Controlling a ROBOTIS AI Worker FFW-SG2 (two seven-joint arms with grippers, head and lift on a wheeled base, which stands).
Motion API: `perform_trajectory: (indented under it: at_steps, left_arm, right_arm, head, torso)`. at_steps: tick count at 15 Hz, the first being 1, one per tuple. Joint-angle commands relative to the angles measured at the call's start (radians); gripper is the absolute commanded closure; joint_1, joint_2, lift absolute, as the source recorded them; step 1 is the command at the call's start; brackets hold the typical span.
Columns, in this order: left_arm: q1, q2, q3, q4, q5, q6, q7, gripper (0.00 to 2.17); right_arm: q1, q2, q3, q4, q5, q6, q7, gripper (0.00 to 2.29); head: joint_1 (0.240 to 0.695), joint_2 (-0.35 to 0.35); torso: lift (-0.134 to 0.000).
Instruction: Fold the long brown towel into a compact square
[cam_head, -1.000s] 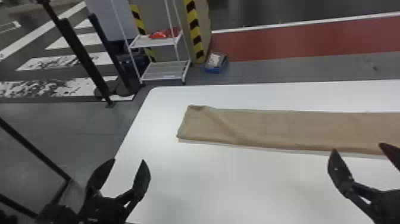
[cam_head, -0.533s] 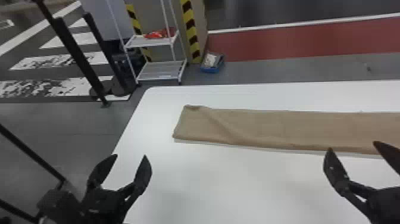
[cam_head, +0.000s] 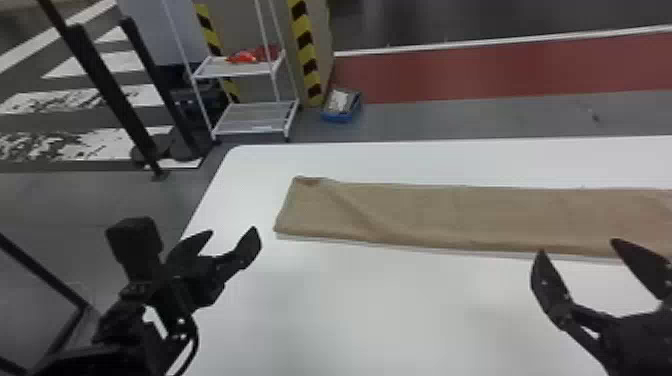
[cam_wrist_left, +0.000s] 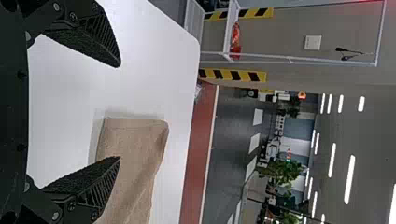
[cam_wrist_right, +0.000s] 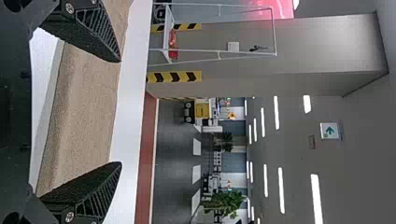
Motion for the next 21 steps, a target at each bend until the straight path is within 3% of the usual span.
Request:
perform_trajectory:
  at_steps: [1, 7, 14, 15, 16, 18, 19, 21]
  left_arm:
    - [-0.138, -0.003, 0.009, 0.106, -0.004, 0.072, -0.002, 0.19]
    - [-0.404, -0.003, 0.009, 0.474, 0.007, 0.155, -0.017, 0.19]
    - [-0.511, 0.009, -0.019, 0.648, -0.022, 0.14, -0.022, 0.22]
    - [-0.509, 0.011, -0.02, 0.648, -0.03, 0.14, -0.052, 0.39]
    - [-0.505, 0.012, -0.02, 0.646, -0.042, 0.14, -0.089, 0.76]
    - [-0.48, 0.012, -0.02, 0.631, -0.039, 0.143, -0.097, 1.82]
    - [-0.47, 0.011, -0.022, 0.609, -0.039, 0.146, -0.097, 2.12]
    - [-0.451, 0.012, -0.02, 0.565, -0.038, 0.165, -0.132, 2.15]
  right_arm:
    - [0.0, 0.005, -0.001, 0.005, 0.001, -0.001, 0.0, 0.1]
    - [-0.001, 0.023, -0.017, 0.025, 0.004, -0.001, 0.0, 0.1]
    - [0.002, 0.038, -0.03, 0.037, 0.007, -0.001, 0.0, 0.1]
    - [0.002, 0.04, -0.032, 0.037, 0.007, -0.001, 0.0, 0.1]
    - [0.002, 0.043, -0.032, 0.037, 0.007, -0.001, 0.0, 0.1]
    - [0.002, 0.044, -0.032, 0.038, 0.009, -0.001, 0.0, 0.1]
    - [0.002, 0.046, -0.032, 0.04, 0.009, -0.001, 0.0, 0.1]
    - [0.0, 0.048, -0.032, 0.043, 0.009, -0.001, 0.0, 0.1]
  head:
    - [0.695, 0.216]
    - [0.695, 0.19]
    - [0.695, 0.14]
    - [0.695, 0.136]
    - [0.695, 0.133]
    - [0.695, 0.124]
    - [0.695, 0.123]
    - [0.695, 0.125]
  torso:
    - [-0.123]
    - [-0.123]
    - [-0.123]
    - [-0.123]
    - [-0.123]
    - [-0.123]
    - [-0.123]
    - [-0.123]
